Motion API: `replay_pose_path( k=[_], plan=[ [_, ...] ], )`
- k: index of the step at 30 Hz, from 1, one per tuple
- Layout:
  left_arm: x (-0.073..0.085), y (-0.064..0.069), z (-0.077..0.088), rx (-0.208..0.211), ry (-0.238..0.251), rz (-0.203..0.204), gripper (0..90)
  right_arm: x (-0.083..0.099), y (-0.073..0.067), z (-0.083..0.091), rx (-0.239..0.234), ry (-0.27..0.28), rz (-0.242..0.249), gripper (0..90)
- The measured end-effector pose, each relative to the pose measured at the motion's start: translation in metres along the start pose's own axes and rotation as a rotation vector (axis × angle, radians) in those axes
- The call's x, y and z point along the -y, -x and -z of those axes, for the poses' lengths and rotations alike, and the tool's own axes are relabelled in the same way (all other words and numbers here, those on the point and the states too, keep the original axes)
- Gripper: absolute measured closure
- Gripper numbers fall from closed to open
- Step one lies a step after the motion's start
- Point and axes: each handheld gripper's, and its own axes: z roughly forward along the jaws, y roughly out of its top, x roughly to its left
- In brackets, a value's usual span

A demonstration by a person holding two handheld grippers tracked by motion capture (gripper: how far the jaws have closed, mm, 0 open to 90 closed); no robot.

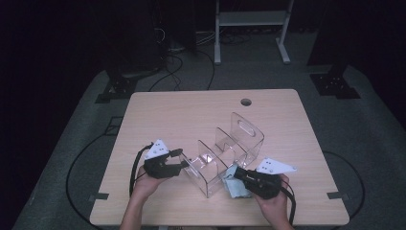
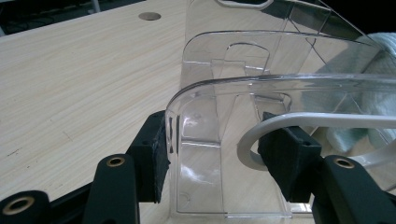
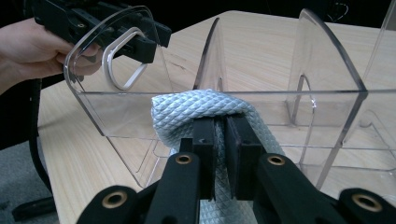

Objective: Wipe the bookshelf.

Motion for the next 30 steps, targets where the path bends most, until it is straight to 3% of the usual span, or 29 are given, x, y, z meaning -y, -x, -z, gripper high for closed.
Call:
replay_pose_path(
  k=[5, 11, 15, 17, 22, 27, 30],
  plan=[
    [0.000, 0.000, 0.000, -0.001, -0.001, 0.002, 44.6, 0.001, -0.014, -0.008, -0.032, -0.028, 0.049, 82.6],
    [0.000, 0.000, 0.000, 0.000, -0.001, -0.001, 44.6, 0.002, 0.003, -0.002, 0.004, -0.012, -0.004, 82.6],
    [0.000, 0.000, 0.000, 0.000, -0.001, 0.002, 44.6, 0.005, -0.005, -0.008, -0.032, -0.032, 0.002, 82.7],
    [0.000, 0.000, 0.000, 0.000, -0.001, 0.002, 44.6, 0.004, -0.007, -0.009, -0.032, -0.040, 0.016, 82.6],
    [0.000, 0.000, 0.000, 0.000, 0.000, 0.001, 44.6, 0.003, 0.005, -0.004, -0.003, -0.021, -0.015, 82.6],
    [0.000, 0.000, 0.000, 0.000, -0.001, 0.004, 44.6, 0.004, -0.005, -0.008, -0.018, -0.034, 0.007, 82.7],
    [0.000, 0.000, 0.000, 0.001, -0.001, 0.001, 44.6, 0.003, 0.001, -0.006, -0.010, -0.031, 0.006, 82.6]
  ],
)
